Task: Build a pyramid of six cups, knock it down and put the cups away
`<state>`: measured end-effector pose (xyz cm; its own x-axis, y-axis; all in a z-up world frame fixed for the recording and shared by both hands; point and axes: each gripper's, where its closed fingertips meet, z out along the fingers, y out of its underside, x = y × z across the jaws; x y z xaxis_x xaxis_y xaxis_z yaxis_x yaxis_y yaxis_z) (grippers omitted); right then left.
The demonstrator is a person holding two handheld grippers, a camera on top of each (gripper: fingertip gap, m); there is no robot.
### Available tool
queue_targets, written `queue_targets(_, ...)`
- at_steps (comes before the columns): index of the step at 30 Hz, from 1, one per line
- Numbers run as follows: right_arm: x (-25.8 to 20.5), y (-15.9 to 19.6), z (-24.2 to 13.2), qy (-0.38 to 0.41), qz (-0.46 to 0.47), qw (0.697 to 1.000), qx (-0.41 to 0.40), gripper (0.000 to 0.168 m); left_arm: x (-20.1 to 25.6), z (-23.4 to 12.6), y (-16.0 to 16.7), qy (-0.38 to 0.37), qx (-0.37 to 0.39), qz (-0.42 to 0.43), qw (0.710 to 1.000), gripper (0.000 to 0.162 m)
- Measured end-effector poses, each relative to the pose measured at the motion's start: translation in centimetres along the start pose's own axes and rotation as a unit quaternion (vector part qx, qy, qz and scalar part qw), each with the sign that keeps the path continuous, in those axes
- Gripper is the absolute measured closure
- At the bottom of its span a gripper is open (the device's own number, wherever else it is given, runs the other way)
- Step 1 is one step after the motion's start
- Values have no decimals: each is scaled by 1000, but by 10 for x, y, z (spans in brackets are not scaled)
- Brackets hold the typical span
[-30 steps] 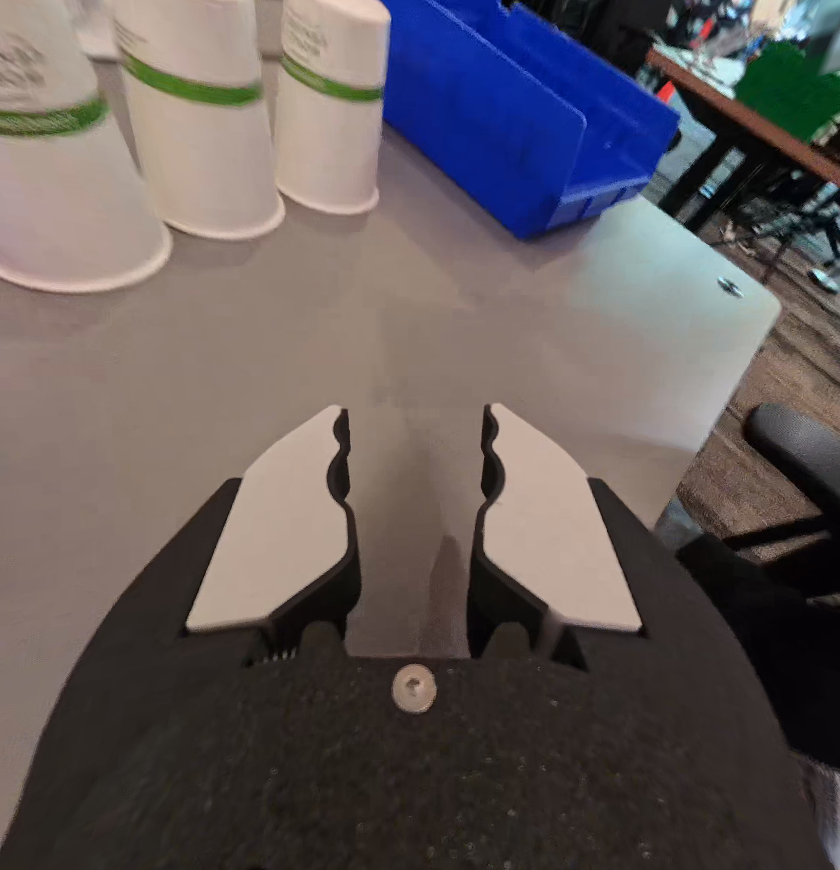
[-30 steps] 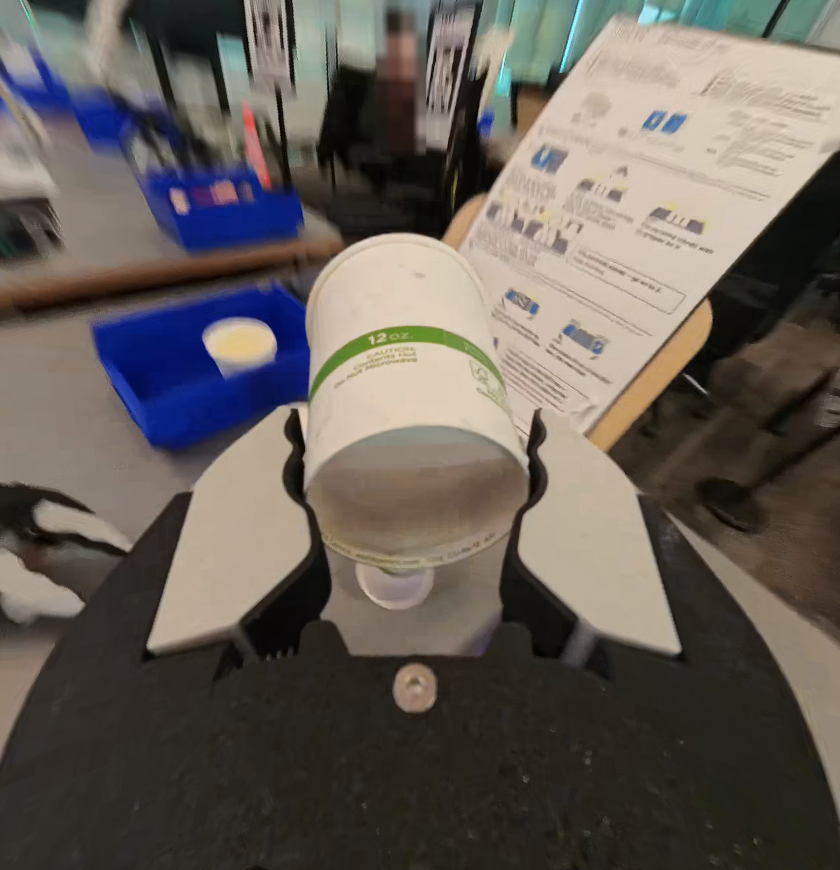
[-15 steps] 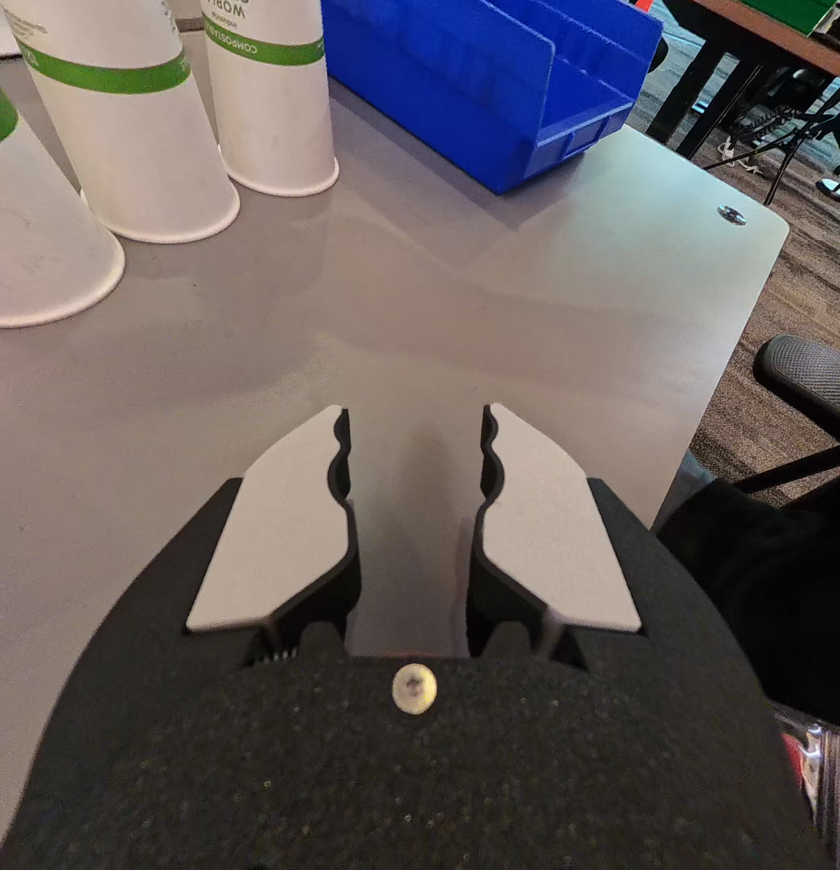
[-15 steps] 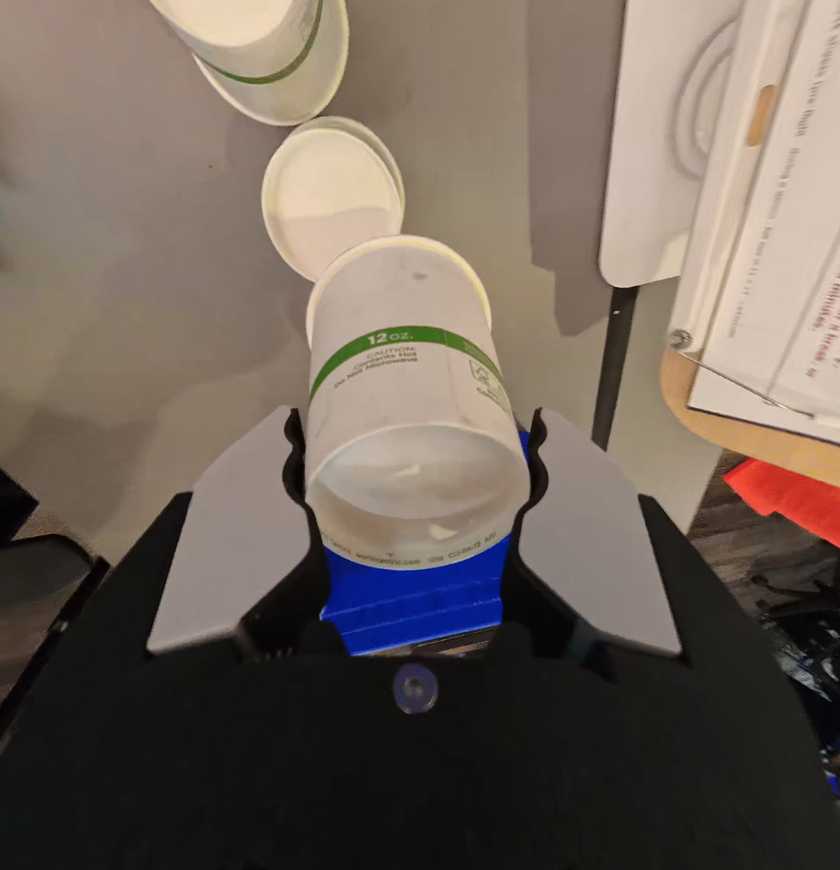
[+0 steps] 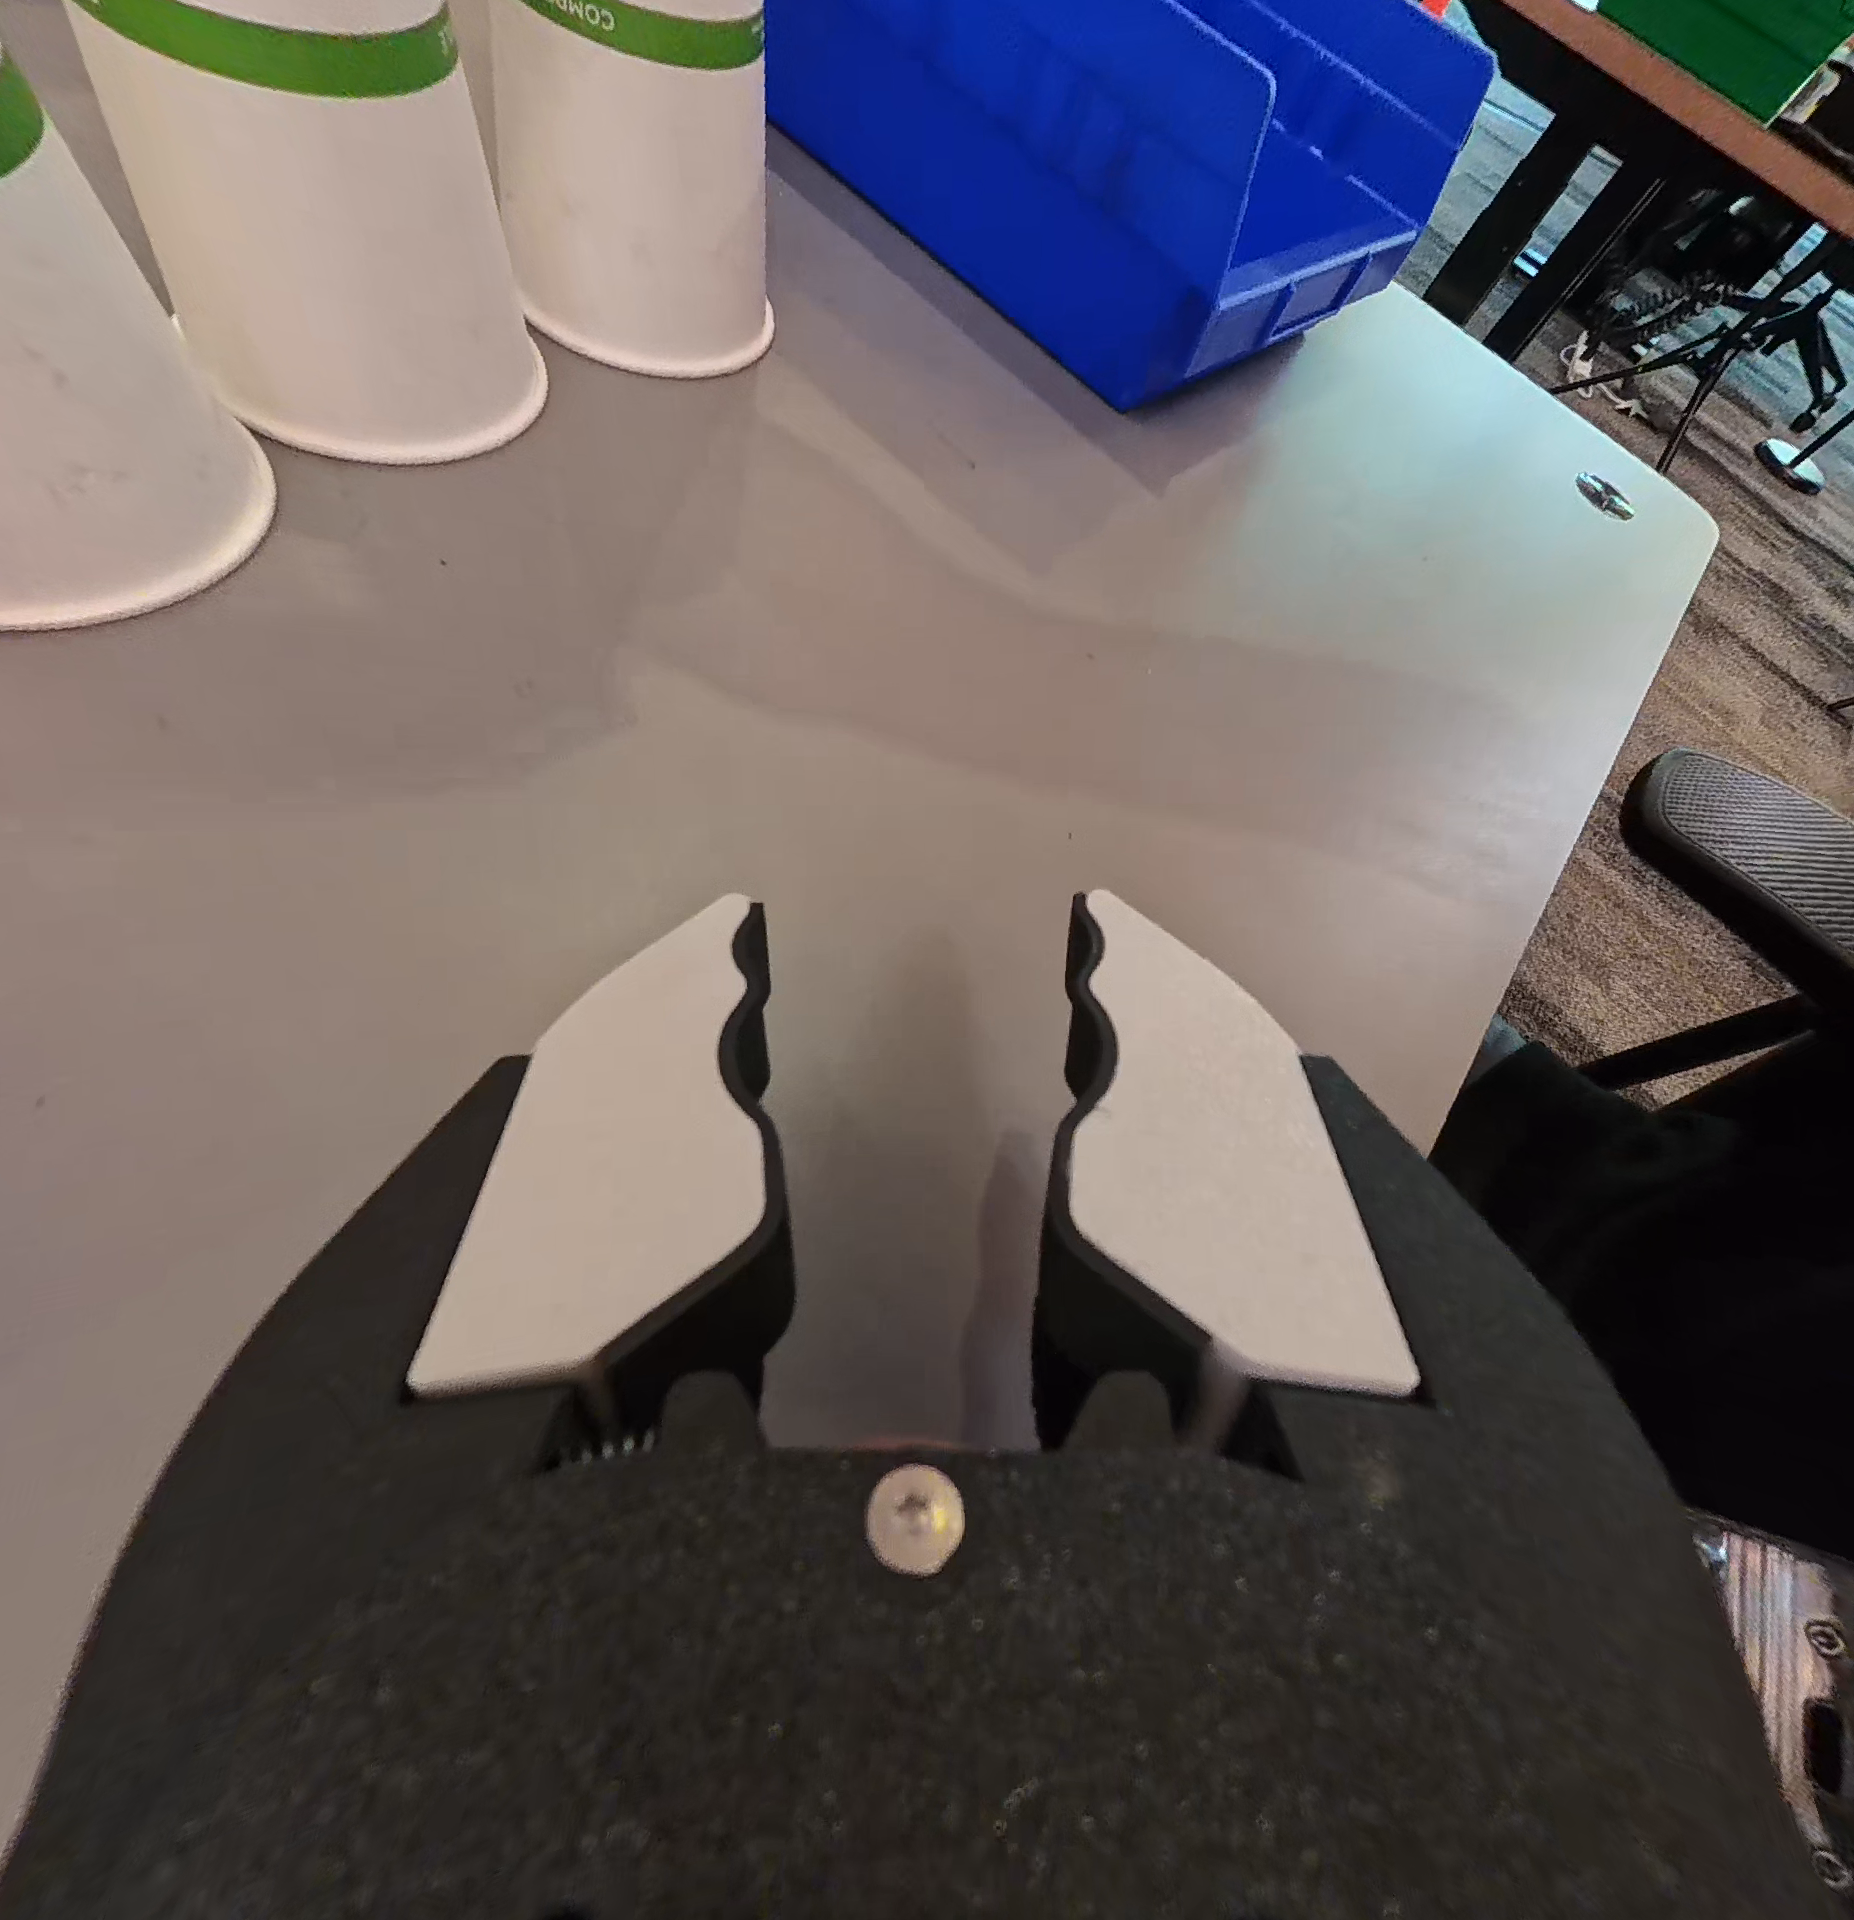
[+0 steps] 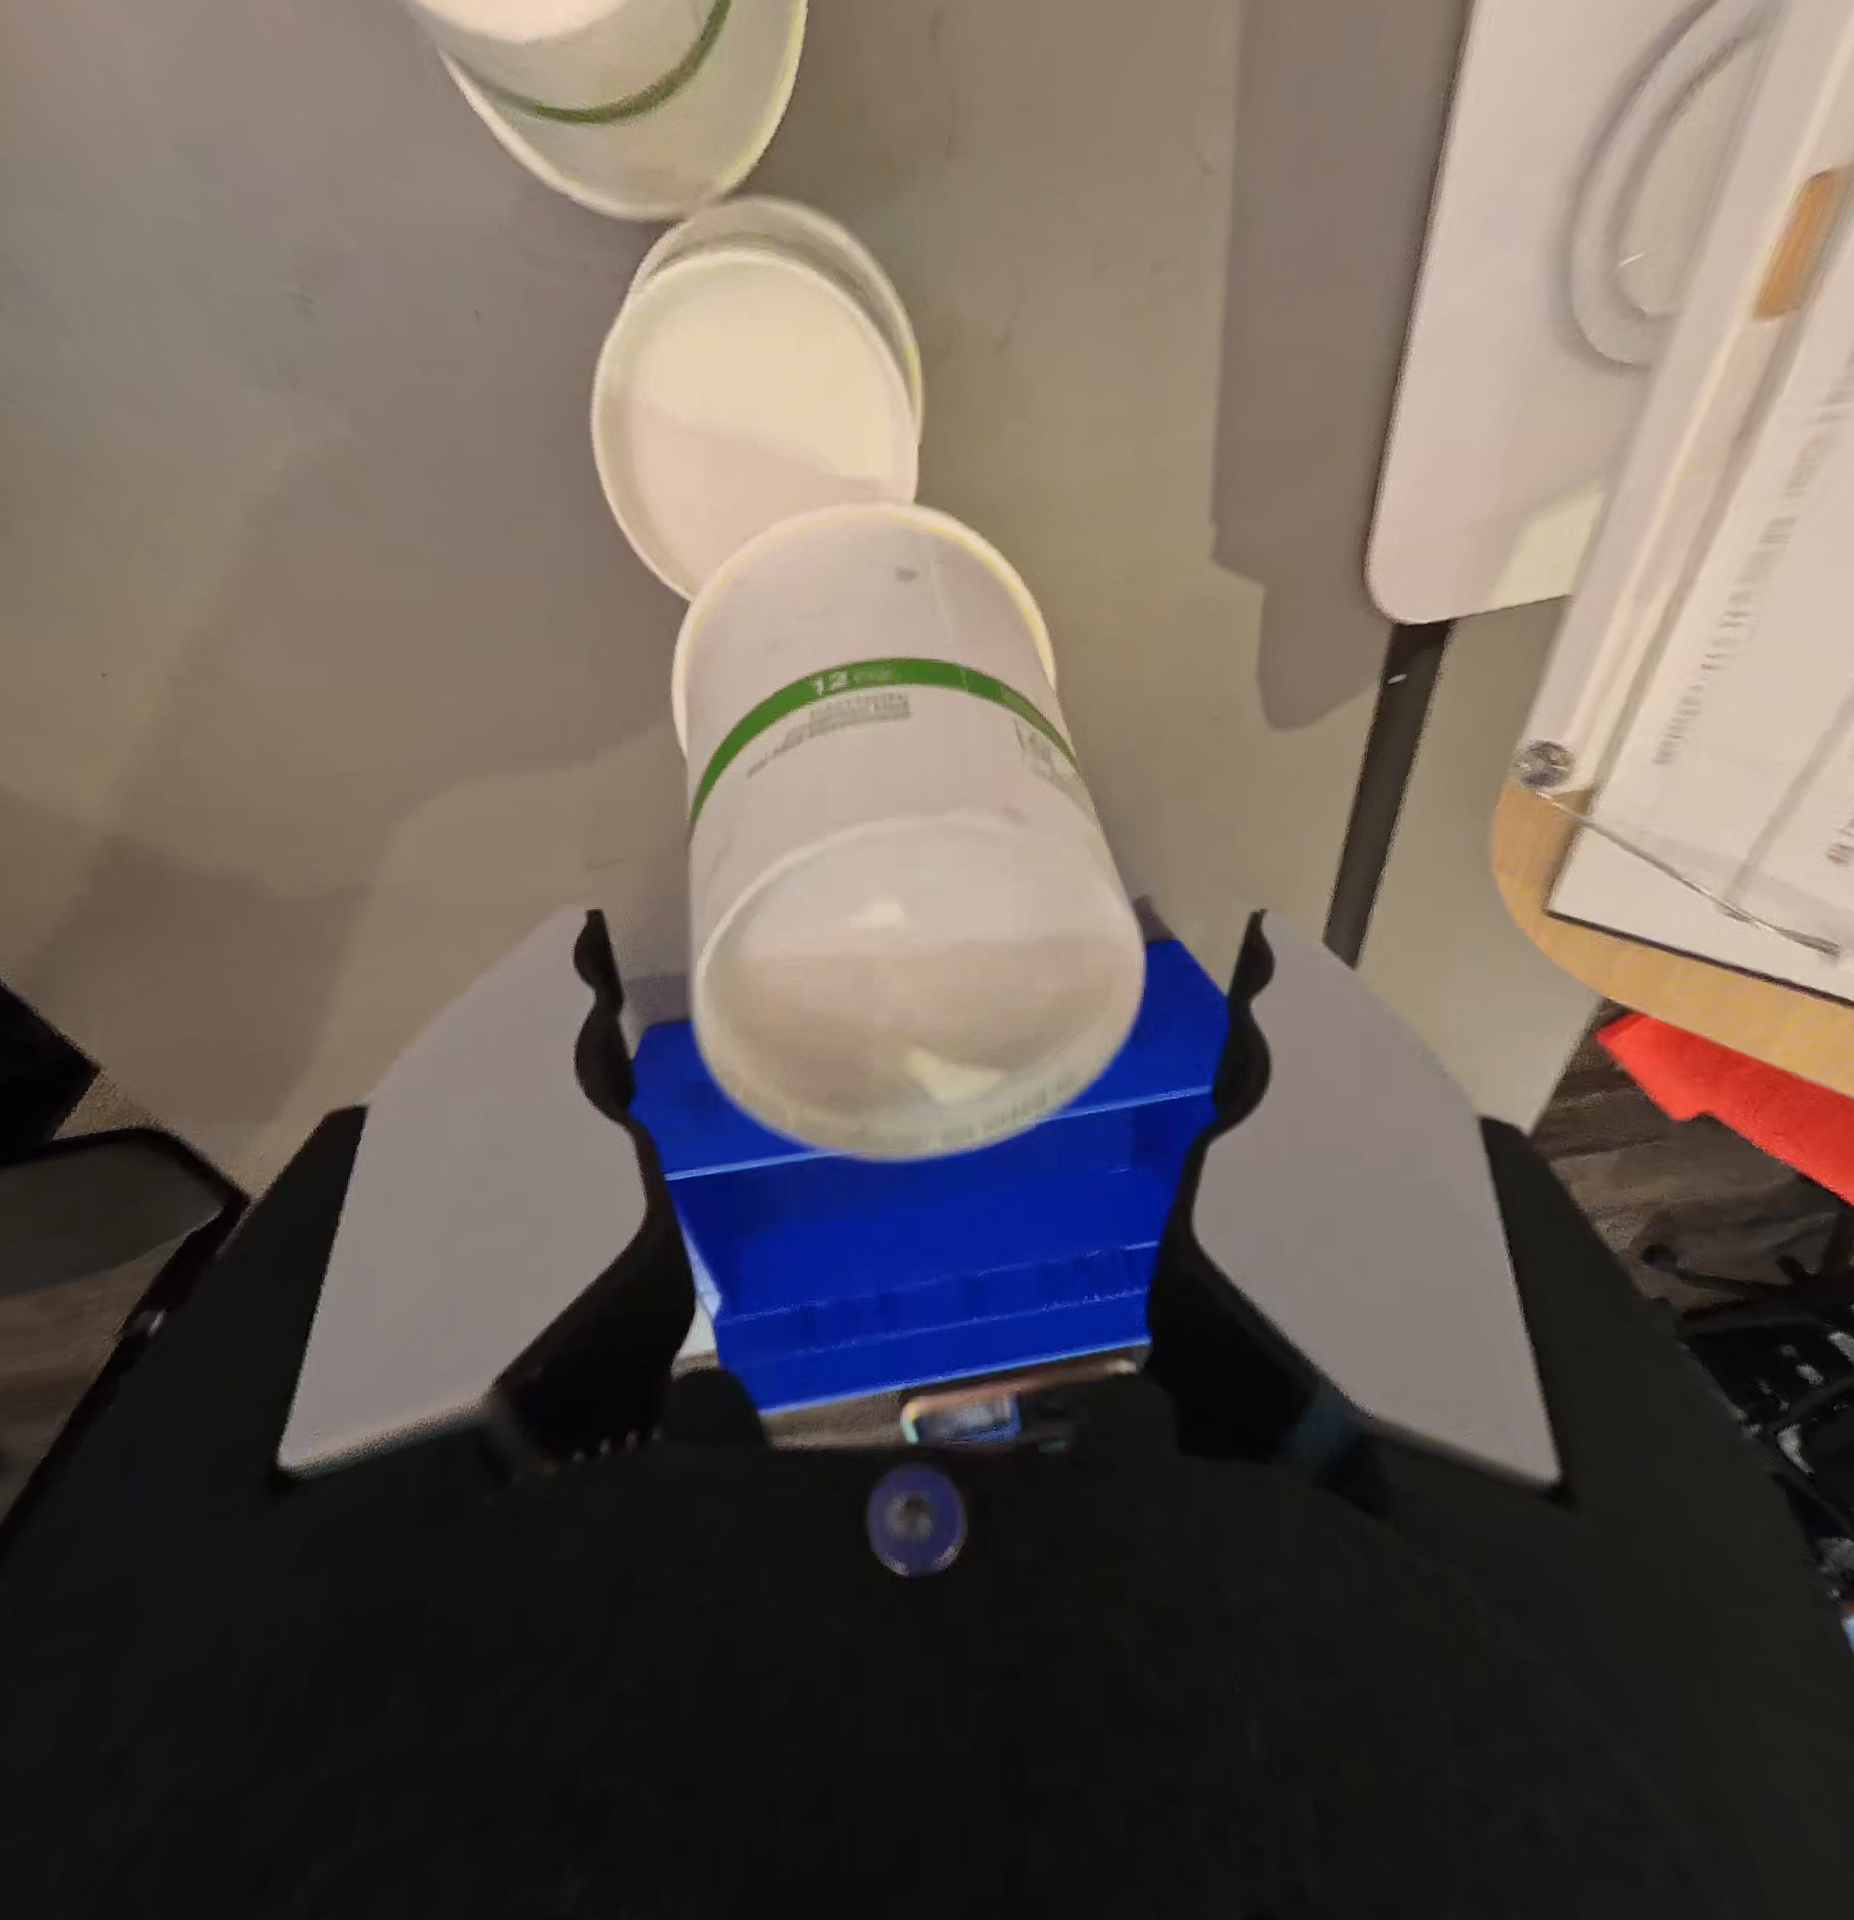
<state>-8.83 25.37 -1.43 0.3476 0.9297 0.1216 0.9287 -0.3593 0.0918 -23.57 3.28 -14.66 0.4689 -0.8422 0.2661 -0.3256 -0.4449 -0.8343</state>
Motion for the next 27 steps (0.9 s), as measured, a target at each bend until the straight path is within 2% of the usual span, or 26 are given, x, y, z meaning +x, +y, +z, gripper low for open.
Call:
queue_targets(3,-5,-1,-42,52,14,993,101,55,3,1,1,2,-2,4,1000,107)
queue_targets(6,-32,-3,-81,108,31,956,269,60,4,0,2,-2,-3,11,1000,107)
queue_targets(7,-48,-4,-87,116,35,935,333,61,4,0,2,-3,-3,14,1000,107)
queue_targets(9,-91,-6,-88,98,59,872,476,64,5,-1,1,-5,-3,20,1000,107)
queue_targets(12,-155,-5,-56,31,132,749,648,95,6,-2,-1,-14,1,35,999,107)
queue_targets(13,-166,-1,-33,32,170,724,668,96,5,-3,-1,-18,2,40,999,108)
queue_targets(15,-173,15,16,79,250,700,664,91,4,-3,-3,-28,3,54,998,108)
queue_targets(17,-178,40,46,118,321,671,657,87,2,-5,-7,-39,9,66,997,108)
queue_targets(18,-184,49,50,126,333,664,658,87,2,-7,-10,-41,12,68,997,108)
queue_targets(22,-192,76,37,203,303,671,646,91,-14,-27,-29,-62,-1,52,997,117)
queue_targets(24,-197,80,32,217,293,662,655,95,-34,-51,-52,-85,8,54,995,116)
queue_targets(27,-202,73,37,201,288,665,660,97,-92,-102,-95,-177,21,87,980,123)
